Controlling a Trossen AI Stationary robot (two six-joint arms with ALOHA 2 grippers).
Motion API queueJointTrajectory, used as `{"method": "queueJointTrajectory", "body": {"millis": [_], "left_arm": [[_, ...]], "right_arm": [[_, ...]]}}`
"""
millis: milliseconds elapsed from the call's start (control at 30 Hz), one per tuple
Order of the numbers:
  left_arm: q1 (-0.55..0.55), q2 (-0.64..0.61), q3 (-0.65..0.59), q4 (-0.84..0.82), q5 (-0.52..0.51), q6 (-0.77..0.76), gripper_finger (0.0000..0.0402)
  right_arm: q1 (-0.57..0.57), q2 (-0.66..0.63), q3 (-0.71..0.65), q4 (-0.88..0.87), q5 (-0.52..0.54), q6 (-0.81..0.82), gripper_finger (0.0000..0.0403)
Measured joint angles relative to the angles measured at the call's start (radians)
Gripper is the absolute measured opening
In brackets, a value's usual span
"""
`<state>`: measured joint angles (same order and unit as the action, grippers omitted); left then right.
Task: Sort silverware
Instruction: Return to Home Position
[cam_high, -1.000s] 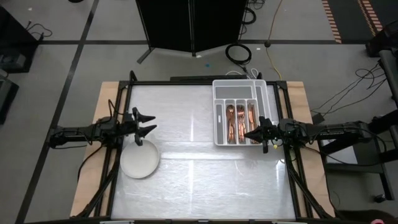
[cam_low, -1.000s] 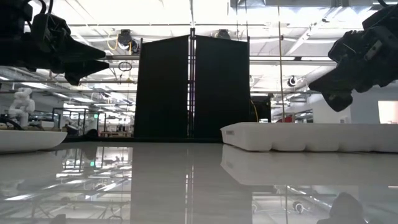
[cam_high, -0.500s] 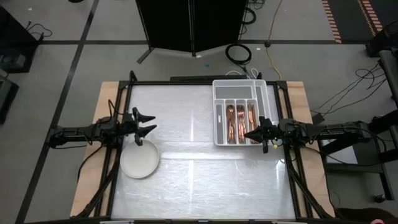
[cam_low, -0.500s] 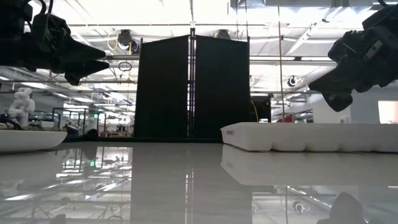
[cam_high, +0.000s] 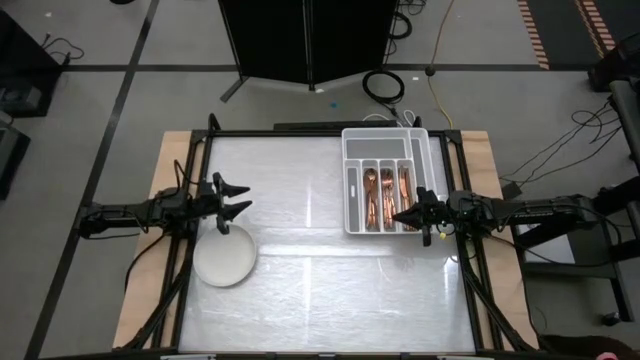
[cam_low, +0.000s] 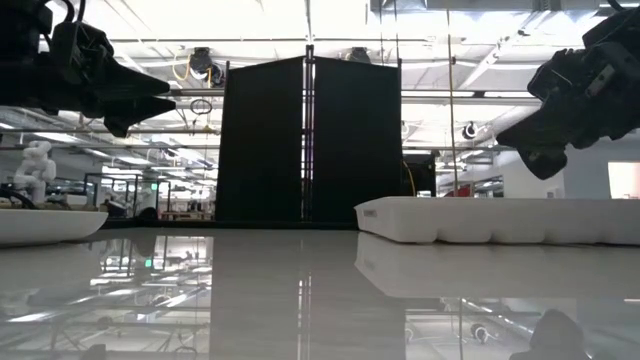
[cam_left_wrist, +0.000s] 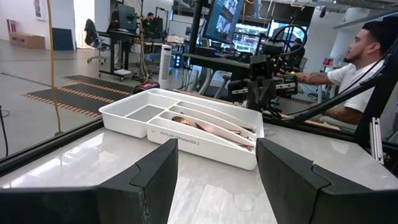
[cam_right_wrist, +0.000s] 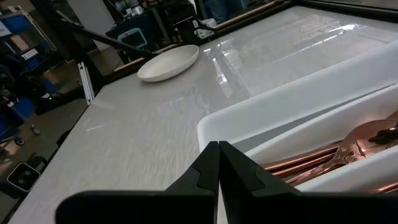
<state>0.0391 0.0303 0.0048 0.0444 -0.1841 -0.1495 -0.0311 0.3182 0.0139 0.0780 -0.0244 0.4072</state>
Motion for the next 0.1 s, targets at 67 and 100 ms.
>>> {"method": "queueJointTrajectory", "body": {"millis": [67, 100], "left_arm": [[0.0, 0.0, 0.0, 0.0, 0.0, 0.0, 0.0215], [0.0, 0.0, 0.0, 0.0, 0.0, 0.0, 0.0215]], "right_arm": [[0.0, 0.0, 0.0, 0.0, 0.0, 0.0, 0.0], [0.0, 0.0, 0.0, 0.0, 0.0, 0.0, 0.0]]}}
